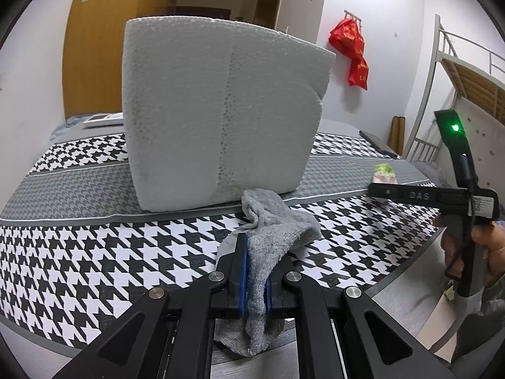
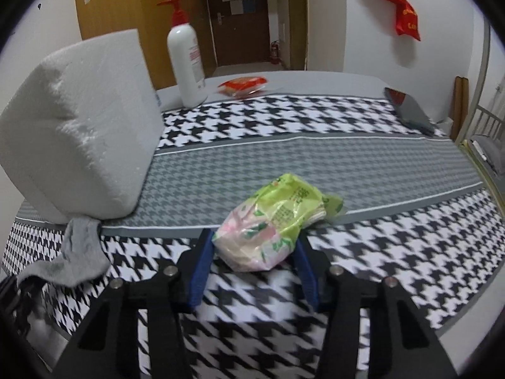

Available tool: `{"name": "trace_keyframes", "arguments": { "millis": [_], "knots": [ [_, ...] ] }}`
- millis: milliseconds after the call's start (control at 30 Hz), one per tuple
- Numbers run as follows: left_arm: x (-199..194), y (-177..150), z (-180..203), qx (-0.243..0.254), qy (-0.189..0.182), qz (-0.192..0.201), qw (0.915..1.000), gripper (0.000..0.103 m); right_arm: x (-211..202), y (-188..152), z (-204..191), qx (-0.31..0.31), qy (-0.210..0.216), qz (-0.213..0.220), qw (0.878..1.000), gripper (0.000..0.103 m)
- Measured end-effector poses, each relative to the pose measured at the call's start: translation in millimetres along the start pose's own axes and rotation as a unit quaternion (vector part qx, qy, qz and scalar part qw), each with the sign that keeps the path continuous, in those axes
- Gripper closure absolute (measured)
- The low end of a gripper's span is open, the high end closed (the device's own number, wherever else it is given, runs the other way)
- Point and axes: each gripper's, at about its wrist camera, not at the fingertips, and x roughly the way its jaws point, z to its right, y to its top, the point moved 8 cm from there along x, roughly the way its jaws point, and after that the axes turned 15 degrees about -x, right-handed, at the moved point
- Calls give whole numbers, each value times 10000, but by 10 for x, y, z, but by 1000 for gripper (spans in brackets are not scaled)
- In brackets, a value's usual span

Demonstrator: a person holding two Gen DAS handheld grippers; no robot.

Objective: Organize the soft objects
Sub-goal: 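Lift the sock with the left tool while the right tool grasps the wrapped soap, then carry the sock with the left tool while the right tool carries the soap over the foam box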

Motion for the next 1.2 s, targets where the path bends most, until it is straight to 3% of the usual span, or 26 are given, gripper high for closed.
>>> {"name": "trace_keyframes", "arguments": {
  "millis": [333, 1200],
  "knots": [
    [56, -13, 186, 79, -119, -39, 9999, 94, -173, -22, 67, -78, 96, 264, 9996, 48],
    [-325, 222, 420, 188, -298, 544, 9979, 94, -633, 39, 135, -208, 149, 915, 9955, 48]
  ]
}}
